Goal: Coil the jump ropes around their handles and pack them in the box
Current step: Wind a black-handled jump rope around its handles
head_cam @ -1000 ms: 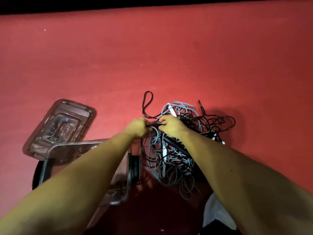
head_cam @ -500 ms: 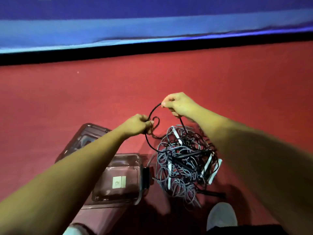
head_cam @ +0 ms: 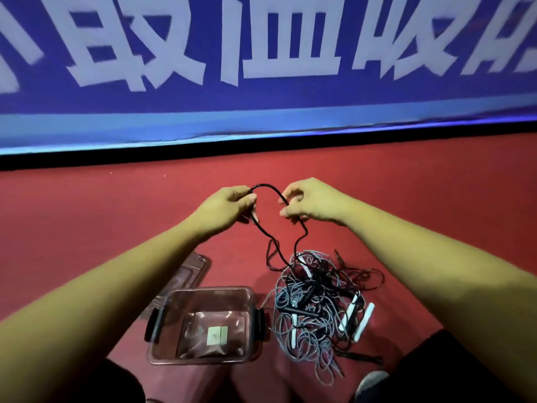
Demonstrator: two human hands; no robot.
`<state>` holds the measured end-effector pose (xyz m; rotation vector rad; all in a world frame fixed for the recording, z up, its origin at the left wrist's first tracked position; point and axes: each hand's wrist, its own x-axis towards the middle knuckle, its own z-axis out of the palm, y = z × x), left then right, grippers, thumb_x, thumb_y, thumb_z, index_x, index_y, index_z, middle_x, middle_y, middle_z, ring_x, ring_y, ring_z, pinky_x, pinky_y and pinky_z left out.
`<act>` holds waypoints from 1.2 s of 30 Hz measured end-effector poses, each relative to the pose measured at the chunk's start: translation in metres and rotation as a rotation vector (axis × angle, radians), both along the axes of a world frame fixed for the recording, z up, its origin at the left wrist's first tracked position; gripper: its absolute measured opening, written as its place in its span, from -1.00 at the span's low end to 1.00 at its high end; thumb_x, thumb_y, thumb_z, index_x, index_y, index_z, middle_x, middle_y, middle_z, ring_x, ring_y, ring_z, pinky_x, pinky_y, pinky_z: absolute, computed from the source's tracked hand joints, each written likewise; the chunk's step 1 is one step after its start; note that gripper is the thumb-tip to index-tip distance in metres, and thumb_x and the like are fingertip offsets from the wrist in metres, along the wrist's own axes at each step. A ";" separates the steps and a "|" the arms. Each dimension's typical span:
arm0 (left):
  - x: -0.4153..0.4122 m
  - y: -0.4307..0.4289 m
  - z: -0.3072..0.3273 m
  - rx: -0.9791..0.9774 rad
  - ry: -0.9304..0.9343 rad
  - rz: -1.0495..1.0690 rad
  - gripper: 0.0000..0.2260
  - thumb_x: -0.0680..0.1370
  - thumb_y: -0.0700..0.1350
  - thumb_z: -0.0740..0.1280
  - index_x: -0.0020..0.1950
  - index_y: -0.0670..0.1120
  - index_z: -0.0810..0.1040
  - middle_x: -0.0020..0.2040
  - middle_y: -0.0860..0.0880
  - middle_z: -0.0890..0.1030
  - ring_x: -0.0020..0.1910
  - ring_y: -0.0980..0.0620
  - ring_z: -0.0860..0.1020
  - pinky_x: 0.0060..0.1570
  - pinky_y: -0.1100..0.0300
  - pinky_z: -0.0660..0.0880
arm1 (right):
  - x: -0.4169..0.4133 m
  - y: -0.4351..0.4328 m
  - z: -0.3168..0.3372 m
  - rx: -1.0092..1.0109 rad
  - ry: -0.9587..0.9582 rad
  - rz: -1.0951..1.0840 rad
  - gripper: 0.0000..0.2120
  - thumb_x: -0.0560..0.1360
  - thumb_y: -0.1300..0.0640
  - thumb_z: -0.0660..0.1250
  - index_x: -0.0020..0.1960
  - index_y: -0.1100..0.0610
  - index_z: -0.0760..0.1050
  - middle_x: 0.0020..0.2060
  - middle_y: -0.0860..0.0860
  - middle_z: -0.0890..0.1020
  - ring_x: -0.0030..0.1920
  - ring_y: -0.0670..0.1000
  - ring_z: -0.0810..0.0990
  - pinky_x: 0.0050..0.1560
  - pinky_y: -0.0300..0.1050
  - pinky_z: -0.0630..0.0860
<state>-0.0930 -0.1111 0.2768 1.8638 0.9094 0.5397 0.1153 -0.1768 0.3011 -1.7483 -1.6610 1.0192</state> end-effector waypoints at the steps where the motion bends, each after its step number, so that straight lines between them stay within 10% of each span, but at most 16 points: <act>1: 0.001 -0.006 0.005 -0.003 -0.020 0.001 -0.78 0.69 -0.15 0.16 -0.13 -0.14 0.47 -0.20 -0.12 0.68 -0.10 -0.07 0.66 0.03 0.06 0.59 | -0.010 -0.006 0.000 0.000 0.081 0.030 -0.84 0.47 0.26 0.45 0.03 0.26 0.56 -0.40 0.08 0.58 -0.47 -0.06 0.57 -0.40 -0.29 0.45; 5: -0.008 -0.024 0.006 -0.054 -0.125 0.067 -0.80 0.68 -0.18 0.17 -0.11 -0.16 0.46 -0.23 -0.14 0.66 -0.07 -0.05 0.67 0.05 0.12 0.56 | -0.024 -0.018 -0.001 0.167 0.147 0.024 -0.83 0.60 0.14 0.28 -0.12 0.14 0.60 -0.57 -0.05 0.40 -0.53 -0.01 0.39 -0.37 -0.16 0.29; 9: -0.031 -0.019 -0.018 -0.067 0.169 -0.081 -0.81 0.65 -0.15 0.26 -0.16 -0.13 0.46 -0.25 -0.04 0.65 -0.07 -0.02 0.69 0.09 0.10 0.53 | -0.008 -0.008 0.005 0.304 0.449 -0.306 -0.77 0.62 0.21 0.23 -0.20 0.19 0.52 -0.58 -0.06 0.27 -0.56 -0.05 0.26 -0.43 -0.19 0.27; 12: -0.036 -0.012 -0.017 -0.106 0.223 -0.101 -0.81 0.67 -0.16 0.23 -0.13 -0.17 0.49 -0.21 -0.08 0.61 0.01 -0.13 0.67 0.16 0.05 0.54 | 0.011 0.000 -0.008 0.286 0.262 -0.441 -0.75 0.60 0.20 0.24 -0.25 0.16 0.51 -0.55 0.06 0.38 -0.59 -0.03 0.39 -0.45 -0.21 0.32; 14: -0.034 -0.008 -0.008 -0.095 0.086 -0.041 -0.80 0.68 -0.19 0.19 -0.12 -0.19 0.47 -0.33 -0.10 0.49 -0.18 -0.18 0.67 0.02 0.00 0.56 | 0.020 -0.001 -0.017 0.141 -0.110 -0.339 -0.90 0.54 0.18 0.34 -0.14 0.14 0.57 -0.38 0.09 0.56 -0.39 0.03 0.56 -0.31 -0.24 0.42; 16: -0.031 -0.007 0.003 0.034 0.099 -0.002 -0.81 0.68 -0.16 0.19 -0.08 -0.18 0.50 -0.42 -0.05 0.42 -0.38 -0.09 0.58 -0.18 0.11 0.51 | 0.019 -0.006 -0.019 0.026 -0.377 -0.188 -0.59 0.43 0.10 0.48 0.24 0.13 0.51 0.00 0.07 0.61 -0.01 0.04 0.58 0.02 -0.22 0.44; 20: -0.026 -0.014 0.016 0.213 0.176 -0.065 -0.81 0.67 -0.07 0.22 -0.07 -0.07 0.55 -0.48 0.06 0.35 -0.47 0.01 0.35 -0.40 0.21 0.29 | -0.013 -0.014 -0.016 0.073 -0.079 0.087 -0.29 0.40 0.06 0.53 0.47 0.10 0.32 0.31 -0.01 0.53 0.28 -0.10 0.50 0.41 -0.14 0.34; 27: -0.029 -0.013 0.021 0.164 0.181 -0.111 -0.80 0.65 -0.08 0.26 -0.13 -0.08 0.54 -0.53 0.13 0.34 -0.51 0.12 0.26 -0.46 0.28 0.23 | -0.042 -0.006 -0.012 0.332 -0.219 0.063 -0.87 0.53 -0.01 0.37 0.05 -0.03 0.60 -0.02 0.07 0.46 -0.03 -0.06 0.45 -0.07 -0.26 0.34; 36: -0.053 -0.004 0.003 -0.245 0.136 -0.149 -0.79 0.68 -0.18 0.20 -0.13 -0.22 0.43 -0.24 -0.18 0.46 -0.06 -0.23 0.67 0.05 0.12 0.58 | 0.000 0.018 -0.007 0.254 0.033 -0.554 -0.71 0.52 0.08 0.35 -0.36 0.05 0.60 -0.40 0.08 0.55 -0.35 0.01 0.42 -0.32 -0.12 0.28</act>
